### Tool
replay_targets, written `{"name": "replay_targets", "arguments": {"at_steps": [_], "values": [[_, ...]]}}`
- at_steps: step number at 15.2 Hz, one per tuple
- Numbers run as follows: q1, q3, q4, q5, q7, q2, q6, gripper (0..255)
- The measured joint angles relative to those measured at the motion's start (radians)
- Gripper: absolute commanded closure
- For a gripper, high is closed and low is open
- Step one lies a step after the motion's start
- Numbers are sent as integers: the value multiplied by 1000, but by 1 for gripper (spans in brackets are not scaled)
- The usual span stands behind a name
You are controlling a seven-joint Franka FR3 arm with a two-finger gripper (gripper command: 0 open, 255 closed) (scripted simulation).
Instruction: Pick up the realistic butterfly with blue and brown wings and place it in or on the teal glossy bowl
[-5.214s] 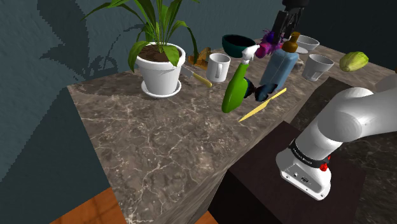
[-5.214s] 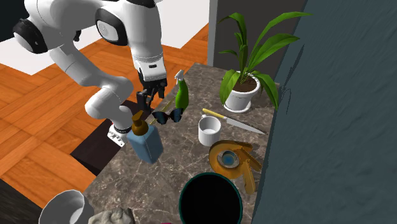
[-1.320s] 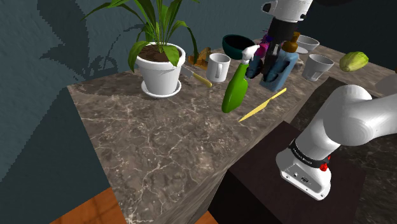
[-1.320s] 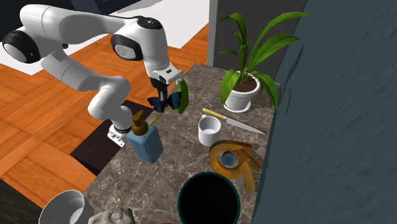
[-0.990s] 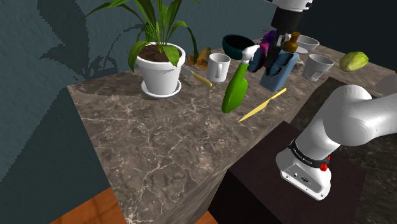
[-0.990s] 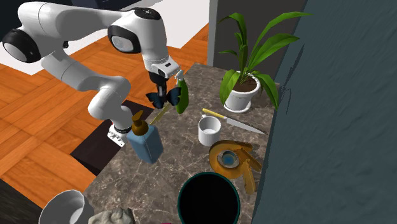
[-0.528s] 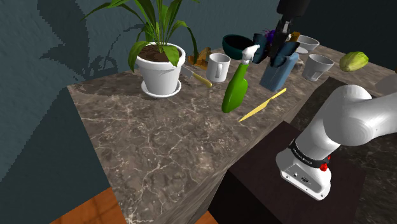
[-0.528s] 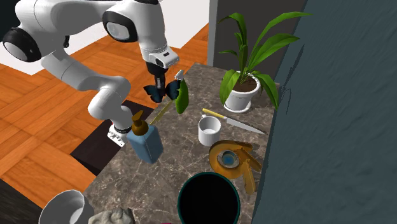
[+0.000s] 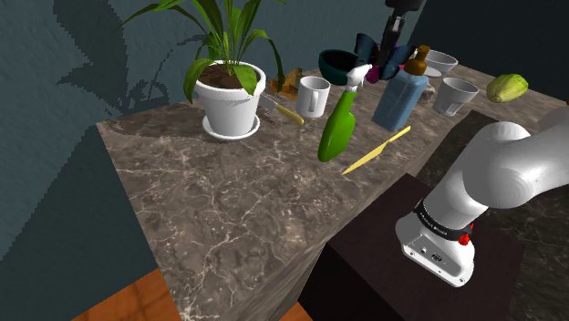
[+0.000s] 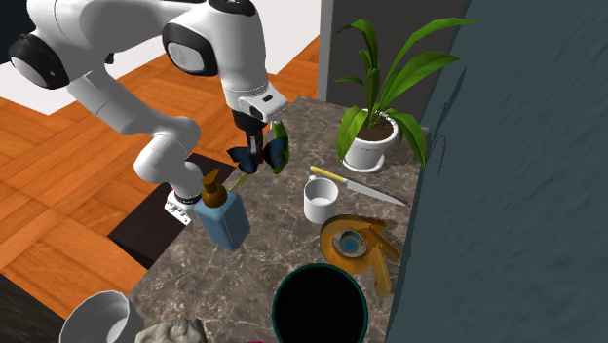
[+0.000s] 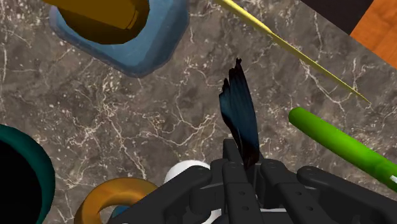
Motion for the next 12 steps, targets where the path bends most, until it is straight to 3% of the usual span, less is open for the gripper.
{"name": "replay_targets", "arguments": {"at_steps": [7, 12], "values": [[-20, -120, 165, -34, -136, 216, 56, 255], [-28, -196, 328, -16, -233, 395, 73, 255]]}}
